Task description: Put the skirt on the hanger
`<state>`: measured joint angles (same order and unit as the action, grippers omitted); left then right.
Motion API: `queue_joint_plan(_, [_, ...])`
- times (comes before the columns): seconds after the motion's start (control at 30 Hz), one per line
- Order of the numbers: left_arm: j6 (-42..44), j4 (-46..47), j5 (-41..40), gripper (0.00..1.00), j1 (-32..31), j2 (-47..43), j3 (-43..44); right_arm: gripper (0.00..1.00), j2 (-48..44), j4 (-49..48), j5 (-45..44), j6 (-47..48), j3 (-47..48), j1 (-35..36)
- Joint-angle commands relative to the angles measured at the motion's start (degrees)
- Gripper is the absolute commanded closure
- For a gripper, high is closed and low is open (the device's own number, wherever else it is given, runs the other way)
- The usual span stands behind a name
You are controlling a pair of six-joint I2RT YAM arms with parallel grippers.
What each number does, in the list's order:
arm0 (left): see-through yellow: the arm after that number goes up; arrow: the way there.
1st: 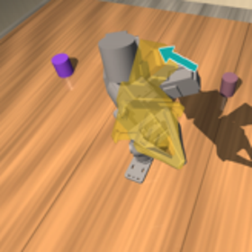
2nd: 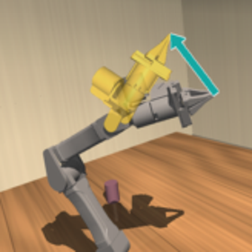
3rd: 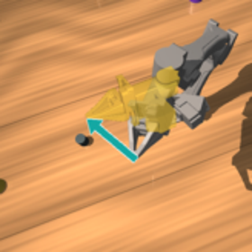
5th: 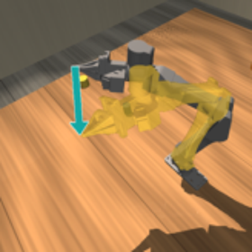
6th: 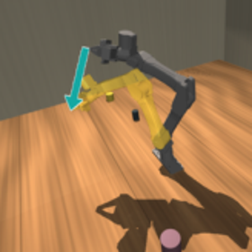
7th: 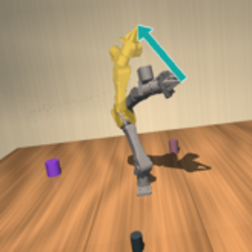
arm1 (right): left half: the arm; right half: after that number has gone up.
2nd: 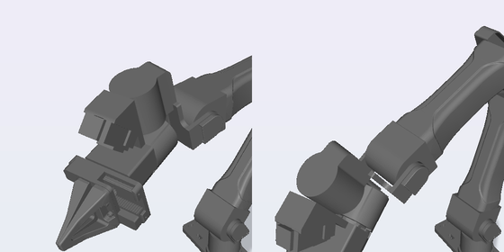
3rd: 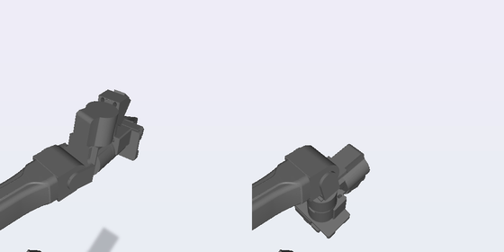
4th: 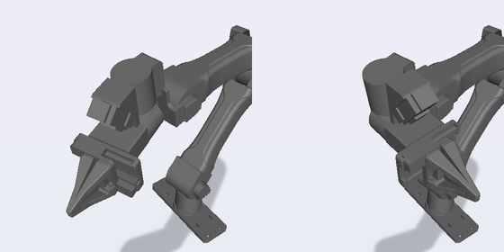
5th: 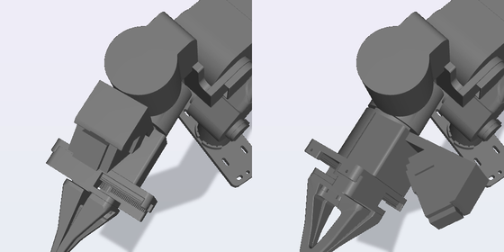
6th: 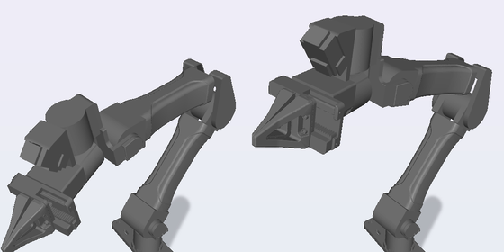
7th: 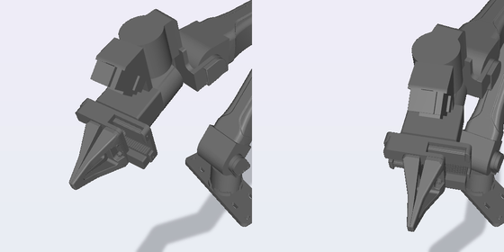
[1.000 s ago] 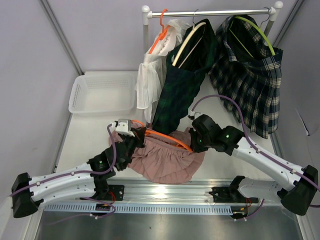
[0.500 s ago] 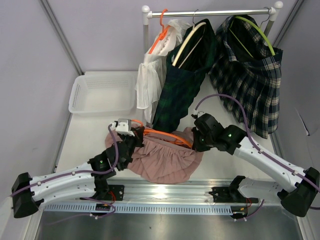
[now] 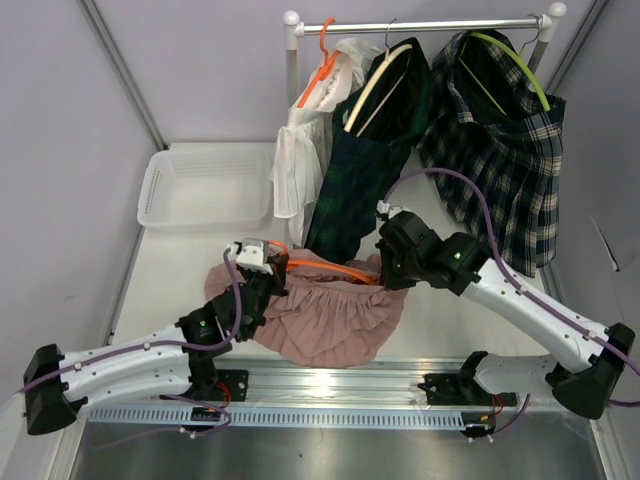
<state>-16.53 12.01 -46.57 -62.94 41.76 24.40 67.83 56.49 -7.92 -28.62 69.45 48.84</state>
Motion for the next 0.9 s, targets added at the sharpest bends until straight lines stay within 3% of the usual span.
queue_joint_plan(0.0, [5.3, -0.7, -2.0, 1.0, -1.4, 1.4, 4.5, 1.0, 1.7, 3.4, -4.7, -0.8, 6.7, 3.1])
queue_joint_plan(0.4, [8.9, -4.1, 0.4, 1.0, -5.9, 5.5, 14.4, 1.0, 7.1, 7.6, -8.7, -1.3, 21.1, 8.6])
queue_joint_plan(0.87, [4.2, -12.4, 10.6, 1.0, -7.7, 11.6, 26.7, 1.0, 12.0, 12.3, -13.4, -1.9, 35.7, 15.3])
